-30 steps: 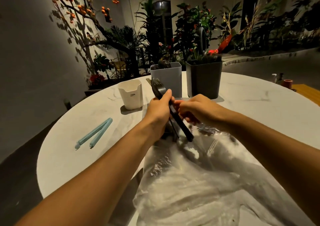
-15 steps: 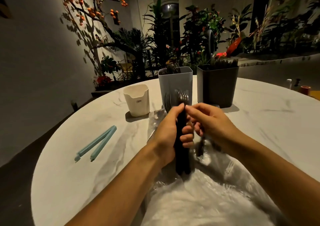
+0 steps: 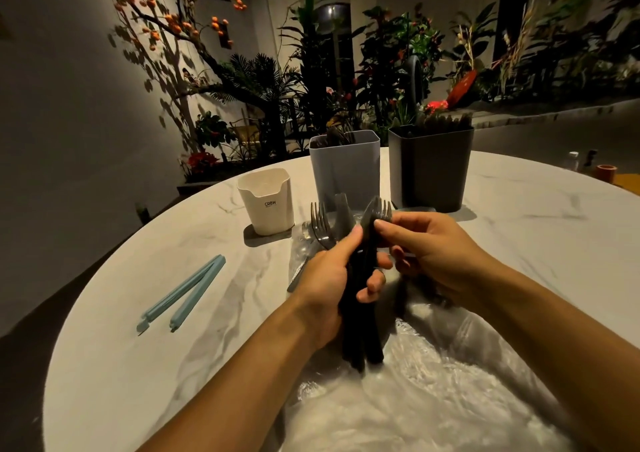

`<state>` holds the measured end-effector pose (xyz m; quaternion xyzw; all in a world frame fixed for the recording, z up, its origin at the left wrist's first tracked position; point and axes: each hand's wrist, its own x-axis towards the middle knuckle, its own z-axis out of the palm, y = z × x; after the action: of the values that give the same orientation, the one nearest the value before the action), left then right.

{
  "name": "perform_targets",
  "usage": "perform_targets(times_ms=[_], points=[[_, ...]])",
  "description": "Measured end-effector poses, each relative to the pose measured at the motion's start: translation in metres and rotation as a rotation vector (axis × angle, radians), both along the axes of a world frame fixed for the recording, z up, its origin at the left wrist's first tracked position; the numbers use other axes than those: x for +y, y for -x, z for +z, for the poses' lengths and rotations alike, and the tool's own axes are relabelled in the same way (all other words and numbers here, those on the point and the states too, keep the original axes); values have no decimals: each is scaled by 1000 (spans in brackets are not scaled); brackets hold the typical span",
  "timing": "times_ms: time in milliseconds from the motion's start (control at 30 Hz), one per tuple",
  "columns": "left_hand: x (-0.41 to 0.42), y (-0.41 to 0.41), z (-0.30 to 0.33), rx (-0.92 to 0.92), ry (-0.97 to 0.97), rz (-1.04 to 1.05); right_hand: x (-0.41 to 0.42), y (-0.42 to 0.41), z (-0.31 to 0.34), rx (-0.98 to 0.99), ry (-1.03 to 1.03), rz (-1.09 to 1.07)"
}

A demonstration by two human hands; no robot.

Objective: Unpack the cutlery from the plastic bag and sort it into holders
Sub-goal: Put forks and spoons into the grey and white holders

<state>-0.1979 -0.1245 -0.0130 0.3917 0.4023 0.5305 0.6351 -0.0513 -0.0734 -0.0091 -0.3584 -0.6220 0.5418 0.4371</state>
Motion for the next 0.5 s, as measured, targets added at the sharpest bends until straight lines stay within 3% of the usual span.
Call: perform_targets(times_ms=[200, 500], points=[[-3, -1, 1, -4, 18, 28, 3, 1, 0, -14, -24, -172], [-4, 1, -2, 90, -20, 90, -4, 0, 1, -81, -123, -61]])
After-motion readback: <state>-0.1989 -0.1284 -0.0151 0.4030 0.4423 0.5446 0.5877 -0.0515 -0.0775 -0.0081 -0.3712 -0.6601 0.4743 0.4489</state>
